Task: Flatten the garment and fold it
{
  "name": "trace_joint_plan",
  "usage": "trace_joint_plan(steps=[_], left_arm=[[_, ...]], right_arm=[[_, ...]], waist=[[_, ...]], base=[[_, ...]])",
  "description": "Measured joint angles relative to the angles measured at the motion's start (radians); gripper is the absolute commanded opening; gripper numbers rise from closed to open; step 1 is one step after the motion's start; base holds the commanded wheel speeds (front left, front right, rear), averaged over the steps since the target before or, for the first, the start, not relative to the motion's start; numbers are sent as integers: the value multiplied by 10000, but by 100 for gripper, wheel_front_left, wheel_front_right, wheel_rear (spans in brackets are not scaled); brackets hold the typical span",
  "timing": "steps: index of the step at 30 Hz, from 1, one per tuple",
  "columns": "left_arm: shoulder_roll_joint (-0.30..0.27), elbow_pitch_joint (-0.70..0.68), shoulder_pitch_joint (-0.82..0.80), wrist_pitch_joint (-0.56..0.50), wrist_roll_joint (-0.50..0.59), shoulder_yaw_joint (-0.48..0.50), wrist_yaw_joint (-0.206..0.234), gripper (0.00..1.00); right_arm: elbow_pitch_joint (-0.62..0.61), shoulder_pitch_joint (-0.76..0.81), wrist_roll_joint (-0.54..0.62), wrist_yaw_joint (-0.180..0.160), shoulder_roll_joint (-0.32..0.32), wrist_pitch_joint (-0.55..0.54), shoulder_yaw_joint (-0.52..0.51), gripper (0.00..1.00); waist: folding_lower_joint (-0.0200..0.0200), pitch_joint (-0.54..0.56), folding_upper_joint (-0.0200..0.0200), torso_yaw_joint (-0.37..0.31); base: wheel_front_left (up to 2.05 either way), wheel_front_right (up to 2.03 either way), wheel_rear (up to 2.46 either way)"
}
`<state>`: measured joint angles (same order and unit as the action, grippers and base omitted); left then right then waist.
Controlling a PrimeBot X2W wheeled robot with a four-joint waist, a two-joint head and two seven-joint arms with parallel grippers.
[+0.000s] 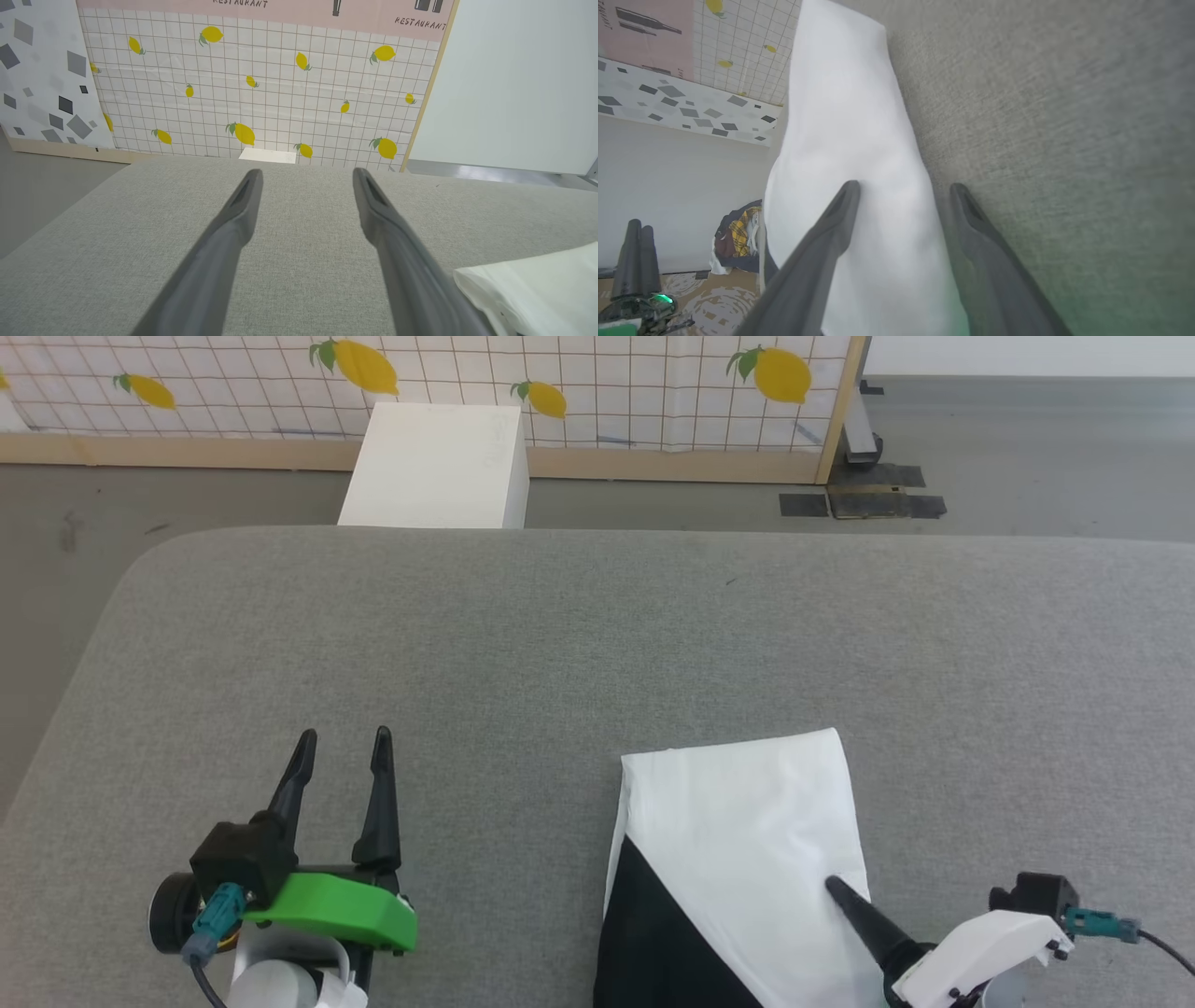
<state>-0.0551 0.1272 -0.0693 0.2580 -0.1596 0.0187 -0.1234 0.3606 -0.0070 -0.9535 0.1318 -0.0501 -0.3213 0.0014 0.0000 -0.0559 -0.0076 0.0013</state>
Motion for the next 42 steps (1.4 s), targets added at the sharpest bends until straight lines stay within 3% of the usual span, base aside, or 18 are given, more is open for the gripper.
trace_joint_plan(steps=[9,10,11,13,14,20,29,35,42], left_arm=[[0,25,80,0,-13,-25,0,100],[0,25,81,0,-13,-29,0,100],[0,25,81,0,-13,-33,0,100],[0,21,86,0,-13,-29,0,100],[0,17,88,0,-15,-27,0,100],[2,-82,93,0,-15,17,15,100],[12,-316,73,2,-12,136,58,100],[-23,-493,-178,0,19,127,54,100],[-249,-826,-967,2,142,-121,12,100]], right_arm=[[755,-624,-640,4,-52,-1546,458,100],[790,-661,-602,4,-50,-1659,481,75],[811,-711,-512,4,-54,-1778,504,43],[813,-768,-288,4,-52,-1960,527,6],[805,-770,-134,4,-48,-2002,523,0],[247,-893,1244,2,-36,-2550,426,0],[-1722,-1782,5242,4,-63,-4153,395,0],[-2073,-2849,7348,4,-1072,-4550,688,0],[-725,-4661,8441,6,-2176,-3870,757,0]], waist=[[0,89,0,196],[0,95,0,213],[0,99,0,227],[0,96,0,240],[0,84,0,241],[0,-51,0,129],[0,-336,0,-581],[0,-668,0,-1317],[0,-1438,0,-2178]], base=[[0,0,0],[0,0,0],[0,0,0],[0,0,0],[0,0,0],[0,0,0],[0,0,0],[0,0,0],[0,0,0]])
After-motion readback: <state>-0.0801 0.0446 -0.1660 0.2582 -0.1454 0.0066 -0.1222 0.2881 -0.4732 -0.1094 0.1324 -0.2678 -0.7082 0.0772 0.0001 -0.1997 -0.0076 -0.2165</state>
